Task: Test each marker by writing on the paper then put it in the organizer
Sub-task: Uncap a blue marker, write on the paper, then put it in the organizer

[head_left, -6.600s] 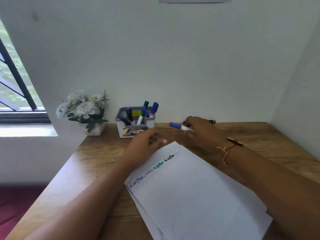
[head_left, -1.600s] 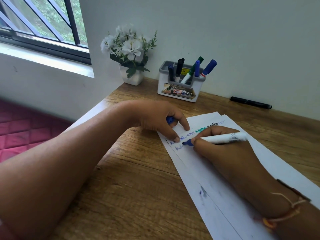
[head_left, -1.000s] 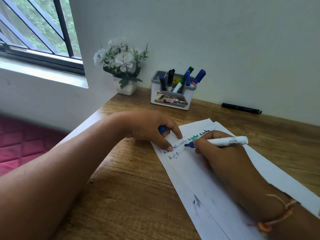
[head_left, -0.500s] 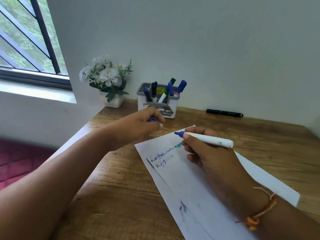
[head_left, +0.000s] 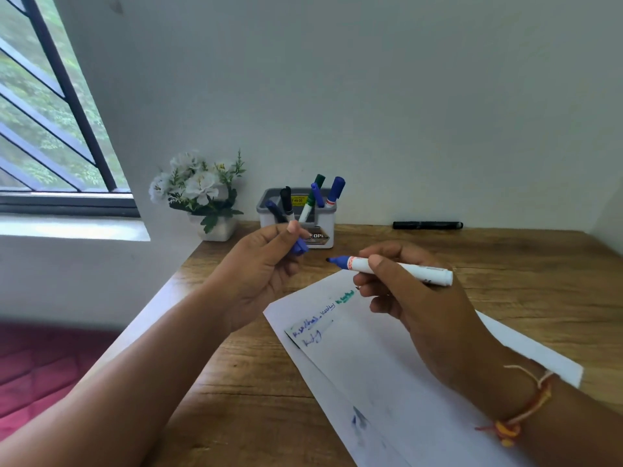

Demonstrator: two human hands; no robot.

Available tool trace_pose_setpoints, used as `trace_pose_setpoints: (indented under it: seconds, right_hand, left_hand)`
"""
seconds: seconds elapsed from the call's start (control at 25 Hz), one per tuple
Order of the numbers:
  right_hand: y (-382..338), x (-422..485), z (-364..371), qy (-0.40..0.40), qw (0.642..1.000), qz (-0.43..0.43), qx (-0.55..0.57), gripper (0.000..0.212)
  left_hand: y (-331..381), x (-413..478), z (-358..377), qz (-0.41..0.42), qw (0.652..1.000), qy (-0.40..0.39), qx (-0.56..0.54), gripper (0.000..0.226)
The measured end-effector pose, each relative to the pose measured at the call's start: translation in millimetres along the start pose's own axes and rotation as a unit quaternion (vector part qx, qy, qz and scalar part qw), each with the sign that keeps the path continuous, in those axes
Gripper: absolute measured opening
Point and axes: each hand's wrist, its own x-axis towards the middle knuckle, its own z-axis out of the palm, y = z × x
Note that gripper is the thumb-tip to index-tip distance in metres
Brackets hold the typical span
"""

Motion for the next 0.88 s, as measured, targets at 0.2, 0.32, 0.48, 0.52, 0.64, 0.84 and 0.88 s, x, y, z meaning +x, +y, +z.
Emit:
trace_pose_setpoints:
  seconds: [0.2,0.32,0.48,0.52,0.64,0.84,0.88]
  right_hand:
    - [2.0,-0.5,-1.0,-0.013,1.0,-0.022,0.012,0.017]
    - [3.2,0.3,-1.3,-0.012,0.999,-0.021,0.025,0.02]
    - [4.7,1.3,-2.0,-0.009,1.0,-0.013,0.003,0.019]
    - [5.2,1.2,-2.1,-0.01,1.0,-0.012,-0.001,0.019]
    - [5.5,0.4,-2.2,-0.013,1.0,-0.005,-0.005,0.014]
    - [5.7,0.9,-3.4,-0.016,0.999,-0.001,-0.027,0.01]
    - [5.2,0.9,-3.5,-0.016,0.999,-0.001,-0.028,0.01]
  left_hand:
    - [-3.2,-2.8,7.6,-0.05,0.998,-0.009,-0.036,0.033]
    - [-3.7,-4.3,8.9,-0.065,0.997,-0.012,-0.034,0.035]
    - [-3.2,-6.7,10.3,-0.079,0.996,-0.028,-0.015,0.033]
    - [-3.3,-7.2,10.4,-0.08,0.996,-0.035,-0.01,0.032]
    - [-5.3,-7.8,9.9,-0.073,0.996,-0.059,0.005,0.027]
    - [-7.7,-8.3,11.6,-0.068,0.995,-0.073,0.01,0.023]
    - [-8.1,-8.3,11.8,-0.067,0.995,-0.066,0.013,0.023]
